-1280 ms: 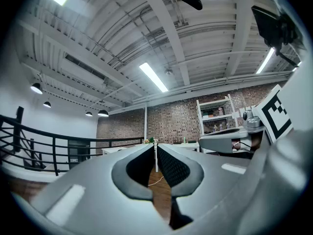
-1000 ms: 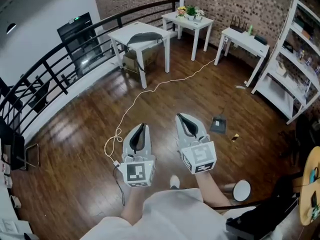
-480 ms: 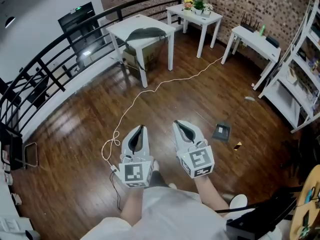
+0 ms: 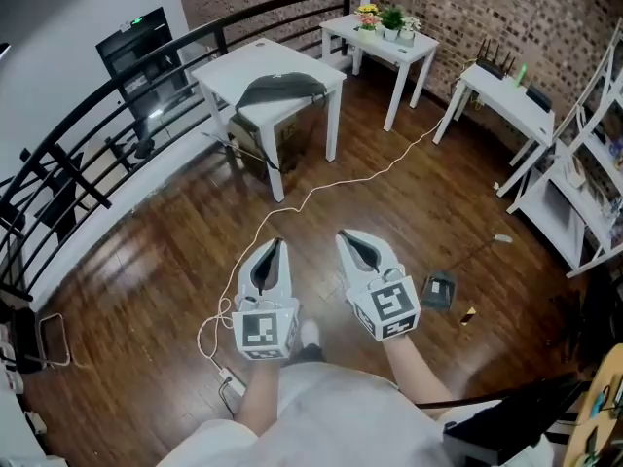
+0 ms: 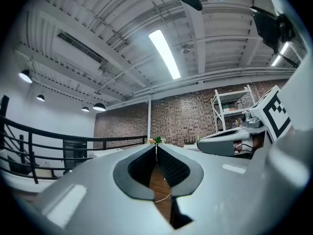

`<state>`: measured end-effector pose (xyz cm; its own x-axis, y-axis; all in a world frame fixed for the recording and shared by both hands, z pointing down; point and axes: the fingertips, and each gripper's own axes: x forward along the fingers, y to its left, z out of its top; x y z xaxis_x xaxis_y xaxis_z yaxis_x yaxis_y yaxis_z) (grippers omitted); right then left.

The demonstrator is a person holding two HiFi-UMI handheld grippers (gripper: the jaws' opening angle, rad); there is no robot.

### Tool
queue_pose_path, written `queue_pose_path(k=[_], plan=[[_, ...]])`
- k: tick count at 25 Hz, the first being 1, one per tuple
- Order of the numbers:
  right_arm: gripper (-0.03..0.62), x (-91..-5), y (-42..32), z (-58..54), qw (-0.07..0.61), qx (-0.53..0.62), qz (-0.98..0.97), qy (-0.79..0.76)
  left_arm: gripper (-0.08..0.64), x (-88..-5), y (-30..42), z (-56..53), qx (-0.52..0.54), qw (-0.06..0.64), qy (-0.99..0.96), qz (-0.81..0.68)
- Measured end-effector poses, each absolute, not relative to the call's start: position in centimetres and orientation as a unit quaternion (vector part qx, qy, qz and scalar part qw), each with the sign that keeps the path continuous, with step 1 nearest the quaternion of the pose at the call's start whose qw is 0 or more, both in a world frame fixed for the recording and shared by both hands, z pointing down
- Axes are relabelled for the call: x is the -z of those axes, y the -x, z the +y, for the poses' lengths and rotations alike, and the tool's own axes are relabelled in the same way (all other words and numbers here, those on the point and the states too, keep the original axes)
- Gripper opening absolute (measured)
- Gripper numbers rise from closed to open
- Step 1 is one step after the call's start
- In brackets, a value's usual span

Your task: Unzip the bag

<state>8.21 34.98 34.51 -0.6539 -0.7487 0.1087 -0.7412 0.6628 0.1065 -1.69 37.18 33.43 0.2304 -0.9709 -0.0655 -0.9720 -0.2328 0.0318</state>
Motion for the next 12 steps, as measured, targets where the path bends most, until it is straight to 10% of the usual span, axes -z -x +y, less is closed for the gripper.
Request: queue_pose_path(k=[12], plan=[[-0.012,-35.5,-1.5,16.7,0.089,0.007,-0.910,-0.405,0.018,-33.7,7.4,18.4,-0.042,-0.012,0.805,0.592]])
